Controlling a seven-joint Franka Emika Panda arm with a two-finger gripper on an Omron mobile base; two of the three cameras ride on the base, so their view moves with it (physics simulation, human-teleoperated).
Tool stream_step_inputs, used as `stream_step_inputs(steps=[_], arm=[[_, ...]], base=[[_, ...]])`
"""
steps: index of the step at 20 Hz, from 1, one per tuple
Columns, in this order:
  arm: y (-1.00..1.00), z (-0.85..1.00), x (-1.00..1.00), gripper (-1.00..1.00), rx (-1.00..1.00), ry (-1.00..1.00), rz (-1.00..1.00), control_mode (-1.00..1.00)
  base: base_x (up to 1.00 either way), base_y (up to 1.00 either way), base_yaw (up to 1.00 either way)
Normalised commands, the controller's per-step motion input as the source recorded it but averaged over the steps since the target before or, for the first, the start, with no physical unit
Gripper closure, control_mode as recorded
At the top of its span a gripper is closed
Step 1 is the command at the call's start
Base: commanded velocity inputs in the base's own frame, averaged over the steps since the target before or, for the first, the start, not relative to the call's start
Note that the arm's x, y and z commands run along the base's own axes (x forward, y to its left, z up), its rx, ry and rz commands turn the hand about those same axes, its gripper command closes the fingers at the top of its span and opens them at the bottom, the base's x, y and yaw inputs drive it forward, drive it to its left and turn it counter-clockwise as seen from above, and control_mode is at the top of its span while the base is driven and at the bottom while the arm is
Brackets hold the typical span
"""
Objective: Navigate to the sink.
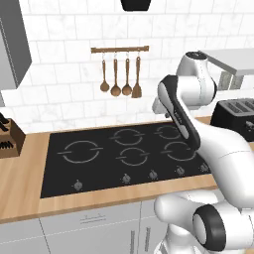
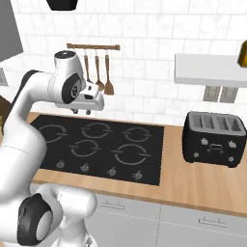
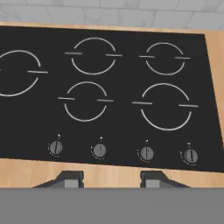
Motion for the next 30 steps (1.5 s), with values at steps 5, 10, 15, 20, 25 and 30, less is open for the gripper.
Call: stream_step_inputs(steps=[5, 10, 15, 20, 25, 30], arm=[[0.07, 0.00, -0.67, -1.00, 0.00, 0.01, 0.02, -1.00], [0.05, -0.04, -0.98, -1.00, 0.00, -0.03, 0.01, -1.00], [-0.03, -0.09, -0.77, -1.00, 0.00, -0.15, -0.12, -1.00], [-0.04, 0.00, -0.16, -1.00, 0.00, -0.03, -0.04, 1.00], [0.00, 0.00, 0.00, -1.00, 0.00, 0.00, 0.00, 1.00], [0.00, 0.00, 0.00, -1.00, 0.00, 0.00, 0.00, 1.00]], base=[[0.00, 0.00, 0.00], [0.00, 0.00, 0.00], [0.00, 0.00, 0.00], [-0.51, 0.00, -0.11], [-0.90, -0.53, -0.06], [-0.04, -0.24, -0.69]])
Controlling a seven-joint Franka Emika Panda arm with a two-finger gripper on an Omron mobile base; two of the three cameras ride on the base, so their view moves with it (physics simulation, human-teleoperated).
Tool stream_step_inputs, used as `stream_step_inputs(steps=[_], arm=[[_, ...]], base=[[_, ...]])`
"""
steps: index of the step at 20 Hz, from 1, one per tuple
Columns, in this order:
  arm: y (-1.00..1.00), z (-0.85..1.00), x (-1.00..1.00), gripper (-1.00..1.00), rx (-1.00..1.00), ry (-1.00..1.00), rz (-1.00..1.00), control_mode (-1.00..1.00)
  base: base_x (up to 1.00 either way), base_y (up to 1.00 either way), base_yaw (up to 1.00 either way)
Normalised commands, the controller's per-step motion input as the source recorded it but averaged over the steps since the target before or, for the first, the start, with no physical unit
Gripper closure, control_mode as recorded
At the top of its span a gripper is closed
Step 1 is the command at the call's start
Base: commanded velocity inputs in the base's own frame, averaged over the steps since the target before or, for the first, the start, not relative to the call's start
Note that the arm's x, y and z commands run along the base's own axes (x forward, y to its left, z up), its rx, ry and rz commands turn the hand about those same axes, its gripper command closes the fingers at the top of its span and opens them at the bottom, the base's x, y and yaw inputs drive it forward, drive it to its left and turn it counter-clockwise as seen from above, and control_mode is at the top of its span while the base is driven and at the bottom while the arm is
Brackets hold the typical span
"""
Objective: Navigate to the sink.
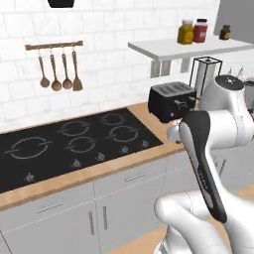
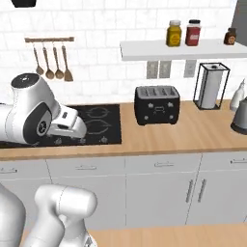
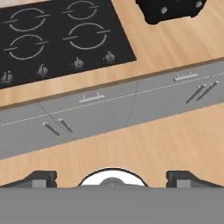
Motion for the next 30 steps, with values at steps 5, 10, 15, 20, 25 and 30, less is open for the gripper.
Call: stream_step_inputs(steps=[5, 10, 15, 20, 25, 30], arm=[[0.00, 0.00, 0.00, -1.00, 0.00, 0.00, 0.00, 1.00], [0.00, 0.00, 0.00, -1.00, 0.00, 0.00, 0.00, 1.00], [0.00, 0.00, 0.00, -1.00, 0.00, 0.00, 0.00, 1.00], [0.00, 0.00, 0.00, -1.00, 0.00, 0.00, 0.00, 1.00], [0.00, 0.00, 0.00, -1.00, 0.00, 0.00, 0.00, 1.00], [0.00, 0.00, 0.00, -1.00, 0.00, 0.00, 0.00, 1.00]], base=[[0.00, 0.00, -1.00], [0.00, 0.00, -1.00], [0.00, 0.00, -1.00], [0.00, 0.00, -1.00], [0.00, 0.00, -1.00], [0.00, 0.00, -1.00]])
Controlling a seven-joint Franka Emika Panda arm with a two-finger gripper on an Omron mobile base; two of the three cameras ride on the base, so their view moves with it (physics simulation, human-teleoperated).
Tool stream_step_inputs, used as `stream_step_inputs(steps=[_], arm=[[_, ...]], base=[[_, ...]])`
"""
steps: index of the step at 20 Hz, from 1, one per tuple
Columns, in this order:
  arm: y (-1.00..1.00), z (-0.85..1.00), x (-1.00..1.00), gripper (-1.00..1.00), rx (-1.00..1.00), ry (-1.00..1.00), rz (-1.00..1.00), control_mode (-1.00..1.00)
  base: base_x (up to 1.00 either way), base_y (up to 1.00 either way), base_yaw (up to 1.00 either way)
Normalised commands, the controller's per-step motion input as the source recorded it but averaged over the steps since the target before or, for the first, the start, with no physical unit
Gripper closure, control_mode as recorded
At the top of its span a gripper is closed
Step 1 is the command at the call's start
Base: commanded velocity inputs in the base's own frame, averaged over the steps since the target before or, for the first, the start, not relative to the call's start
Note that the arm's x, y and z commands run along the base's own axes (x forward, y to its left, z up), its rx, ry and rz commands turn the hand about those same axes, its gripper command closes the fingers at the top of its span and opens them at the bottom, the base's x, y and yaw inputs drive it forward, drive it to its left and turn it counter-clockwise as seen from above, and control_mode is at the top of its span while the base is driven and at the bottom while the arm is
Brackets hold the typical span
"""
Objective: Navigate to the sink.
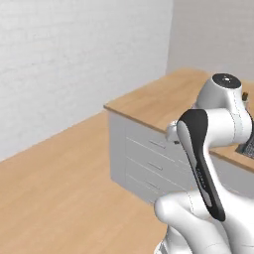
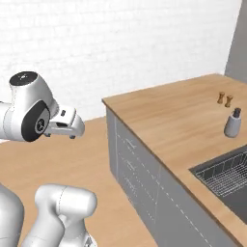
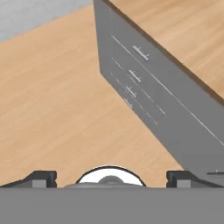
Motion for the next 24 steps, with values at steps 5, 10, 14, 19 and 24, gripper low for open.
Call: stream_step_inputs(steps=[5, 10, 14, 19, 24], arm=[[0.00, 0.00, 0.00, -1.00, 0.00, 0.00, 0.00, 1.00], [0.00, 0.00, 0.00, -1.00, 0.00, 0.00, 0.00, 1.00], [0.00, 0.00, 0.00, -1.00, 0.00, 0.00, 0.00, 1.00], [0.00, 0.00, 0.00, -1.00, 0.00, 0.00, 0.00, 1.00], [0.00, 0.00, 0.00, -1.00, 0.00, 0.00, 0.00, 1.00]], base=[[0.00, -0.08, -0.98], [0.02, -0.38, -0.88], [0.07, -0.76, -0.77], [0.83, -0.32, -0.26], [1.00, 0.19, -0.11]])
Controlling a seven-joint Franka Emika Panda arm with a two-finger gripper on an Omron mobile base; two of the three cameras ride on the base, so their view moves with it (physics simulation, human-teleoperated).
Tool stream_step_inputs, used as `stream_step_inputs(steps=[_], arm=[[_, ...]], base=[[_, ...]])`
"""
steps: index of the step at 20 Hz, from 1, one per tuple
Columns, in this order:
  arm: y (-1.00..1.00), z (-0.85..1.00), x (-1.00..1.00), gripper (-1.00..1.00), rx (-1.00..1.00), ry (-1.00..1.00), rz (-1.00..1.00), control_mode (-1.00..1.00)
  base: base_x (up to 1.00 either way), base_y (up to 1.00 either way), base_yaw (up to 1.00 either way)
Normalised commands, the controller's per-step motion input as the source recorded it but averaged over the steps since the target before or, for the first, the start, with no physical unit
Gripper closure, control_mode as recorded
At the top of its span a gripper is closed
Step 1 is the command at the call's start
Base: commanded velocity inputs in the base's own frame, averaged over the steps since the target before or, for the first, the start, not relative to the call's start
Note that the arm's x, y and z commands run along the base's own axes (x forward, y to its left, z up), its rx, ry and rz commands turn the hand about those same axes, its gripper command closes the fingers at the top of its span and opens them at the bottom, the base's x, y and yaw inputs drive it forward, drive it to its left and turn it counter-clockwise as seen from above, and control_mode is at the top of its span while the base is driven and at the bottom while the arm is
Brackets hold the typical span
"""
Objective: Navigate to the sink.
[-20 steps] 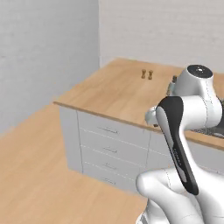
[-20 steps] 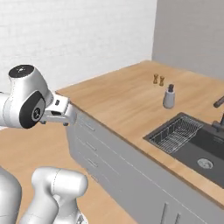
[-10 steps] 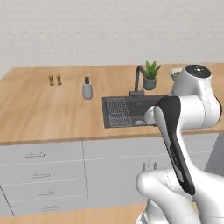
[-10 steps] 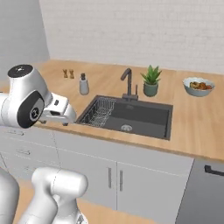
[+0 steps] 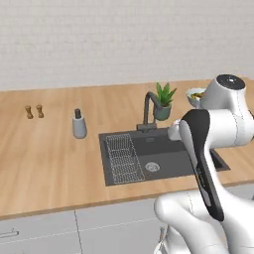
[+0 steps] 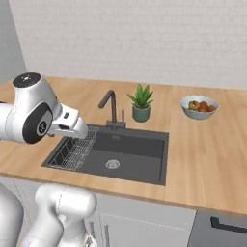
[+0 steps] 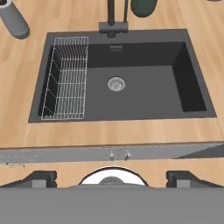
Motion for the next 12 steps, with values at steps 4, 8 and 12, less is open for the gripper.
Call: stream_step_inputs(steps=[4, 8, 12], arm=[[0.00, 0.00, 0.00, -1.00, 0.00, 0.00, 0.00, 1.00], [0.00, 0.00, 0.00, -1.00, 0.00, 0.00, 0.00, 1.00], [0.00, 0.00, 0.00, -1.00, 0.00, 0.00, 0.00, 1.00]], base=[[1.00, 0.00, 0.00], [0.87, 0.00, -0.01], [0.61, -0.18, 0.00]])
